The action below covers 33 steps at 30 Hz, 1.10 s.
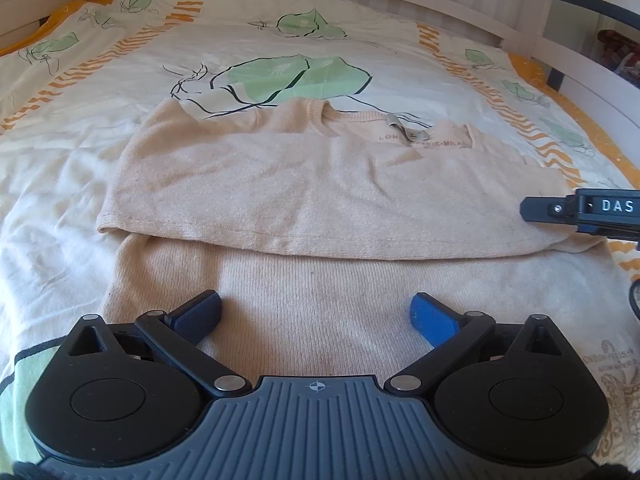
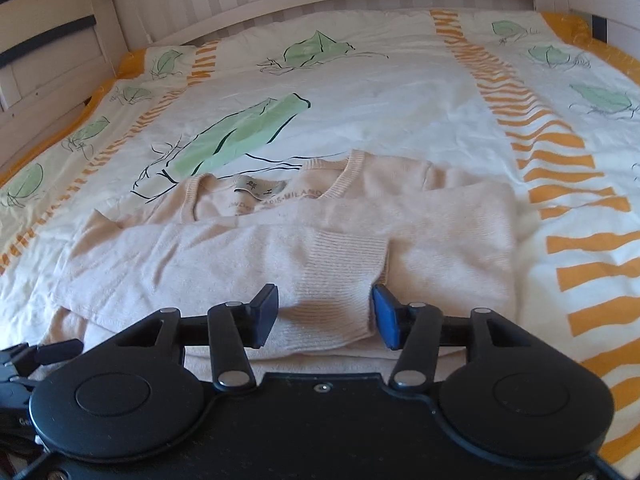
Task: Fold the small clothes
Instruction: 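Grasp the folded sleeve cuff with the right tool and lift it, then fold the held sleeve across the sweater body and open the right tool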
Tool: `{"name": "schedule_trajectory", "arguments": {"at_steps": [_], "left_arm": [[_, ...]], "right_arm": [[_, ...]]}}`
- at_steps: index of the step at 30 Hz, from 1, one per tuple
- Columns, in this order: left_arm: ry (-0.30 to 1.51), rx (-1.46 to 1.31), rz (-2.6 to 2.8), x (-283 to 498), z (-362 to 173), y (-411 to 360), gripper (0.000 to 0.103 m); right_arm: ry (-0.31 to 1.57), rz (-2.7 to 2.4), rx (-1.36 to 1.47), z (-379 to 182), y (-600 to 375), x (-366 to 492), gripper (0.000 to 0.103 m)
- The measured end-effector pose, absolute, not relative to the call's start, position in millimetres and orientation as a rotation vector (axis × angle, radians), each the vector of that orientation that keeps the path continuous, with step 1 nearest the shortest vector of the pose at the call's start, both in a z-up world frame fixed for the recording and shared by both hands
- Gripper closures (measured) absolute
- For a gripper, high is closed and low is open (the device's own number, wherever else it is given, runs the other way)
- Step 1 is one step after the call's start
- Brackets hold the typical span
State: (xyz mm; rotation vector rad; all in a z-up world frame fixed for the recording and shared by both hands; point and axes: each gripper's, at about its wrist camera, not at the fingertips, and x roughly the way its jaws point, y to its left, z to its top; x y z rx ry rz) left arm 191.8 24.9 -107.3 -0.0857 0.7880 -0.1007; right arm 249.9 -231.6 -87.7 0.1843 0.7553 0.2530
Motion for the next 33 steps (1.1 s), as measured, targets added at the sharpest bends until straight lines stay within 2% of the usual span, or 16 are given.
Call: {"name": "schedule_trajectory", "arguments": {"at_steps": [2, 3, 4, 5, 6, 15, 18, 25, 33], "left_arm": [[0.787, -0.093, -0.107, 192, -106, 26, 0.001], [0.785, -0.101, -0.111, 192, -105, 28, 0.001], [0.784, -0.111, -0.115, 192, -104, 30, 0.001], [0.782, -0.117, -0.119, 192, -103, 31, 0.001], [0.780, -0.123, -0.123, 193, -101, 32, 0.001], [0.737, 0.054, -0.135, 220, -85, 39, 0.001], [0.778, 0.092, -0.127, 228, -93, 45, 0.001], [0.738, 0.081, -0.213, 200, -85, 47, 0.001], [0.740, 0.130, -0.267, 203, -92, 33, 0.001]], "right_arm": [[0.774, 0.247, 0.205, -90, -233, 253, 0.044], [0.788, 0.252, 0.218, -92, -234, 255, 0.050], [0.801, 0.263, 0.231, -93, -235, 256, 0.058], [0.807, 0.270, 0.243, -93, -236, 257, 0.087], [0.810, 0.279, 0.260, -91, -236, 258, 0.089], [0.614, 0.336, 0.297, -14, -250, 265, 0.093], [0.623, 0.284, 0.271, -18, -256, 274, 0.093], [0.714, 0.227, 0.280, -51, -264, 276, 0.093], [0.574, 0.270, 0.325, 0, -265, 281, 0.093]]}}
